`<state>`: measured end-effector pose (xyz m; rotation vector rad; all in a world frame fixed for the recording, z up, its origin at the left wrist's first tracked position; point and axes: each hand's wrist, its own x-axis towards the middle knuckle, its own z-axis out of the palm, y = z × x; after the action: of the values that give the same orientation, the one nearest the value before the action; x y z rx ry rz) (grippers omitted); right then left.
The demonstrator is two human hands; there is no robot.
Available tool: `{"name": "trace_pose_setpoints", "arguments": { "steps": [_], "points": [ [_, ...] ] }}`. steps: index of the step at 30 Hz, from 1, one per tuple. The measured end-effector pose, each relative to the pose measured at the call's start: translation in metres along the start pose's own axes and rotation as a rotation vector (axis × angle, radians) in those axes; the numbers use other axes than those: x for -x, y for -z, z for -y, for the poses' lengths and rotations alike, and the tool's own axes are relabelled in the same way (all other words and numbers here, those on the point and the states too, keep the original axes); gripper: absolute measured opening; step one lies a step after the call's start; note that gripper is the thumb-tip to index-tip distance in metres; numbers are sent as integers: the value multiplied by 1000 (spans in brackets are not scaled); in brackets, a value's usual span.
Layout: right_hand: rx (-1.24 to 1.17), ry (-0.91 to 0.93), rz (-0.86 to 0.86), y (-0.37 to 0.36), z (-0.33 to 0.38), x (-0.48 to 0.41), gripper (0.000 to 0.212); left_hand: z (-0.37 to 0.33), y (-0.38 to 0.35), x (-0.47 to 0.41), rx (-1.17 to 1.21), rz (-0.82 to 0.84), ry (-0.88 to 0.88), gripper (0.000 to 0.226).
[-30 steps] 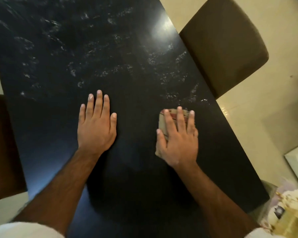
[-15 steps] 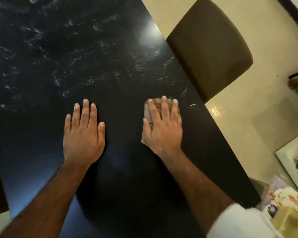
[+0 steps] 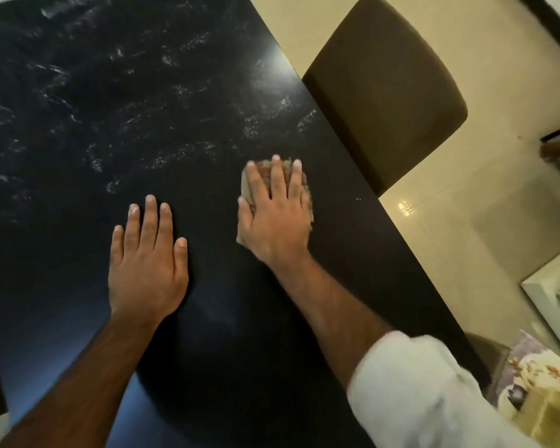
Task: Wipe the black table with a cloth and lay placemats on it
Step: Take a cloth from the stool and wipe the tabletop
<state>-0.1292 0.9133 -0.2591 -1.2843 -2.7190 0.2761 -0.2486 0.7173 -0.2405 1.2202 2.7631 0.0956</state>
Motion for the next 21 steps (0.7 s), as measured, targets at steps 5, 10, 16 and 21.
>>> {"name": "trace_pose_setpoints", "arguments": {
  "steps": [5,10,16,21],
  "points": [
    [80,-201,79,26,-78,71,74,2,-4,-1,7,-14,3,72],
    [58,-373,41,35,-90,-12,73,3,-6,-2,-5,-8,6,72],
    [39,-55,13,3,49,-53,72,7,-10,-2,-30,5,9,72],
    [32,130,98,4,73,38,71,12,-3,-1,35,47,-7,71]
  ]
}}
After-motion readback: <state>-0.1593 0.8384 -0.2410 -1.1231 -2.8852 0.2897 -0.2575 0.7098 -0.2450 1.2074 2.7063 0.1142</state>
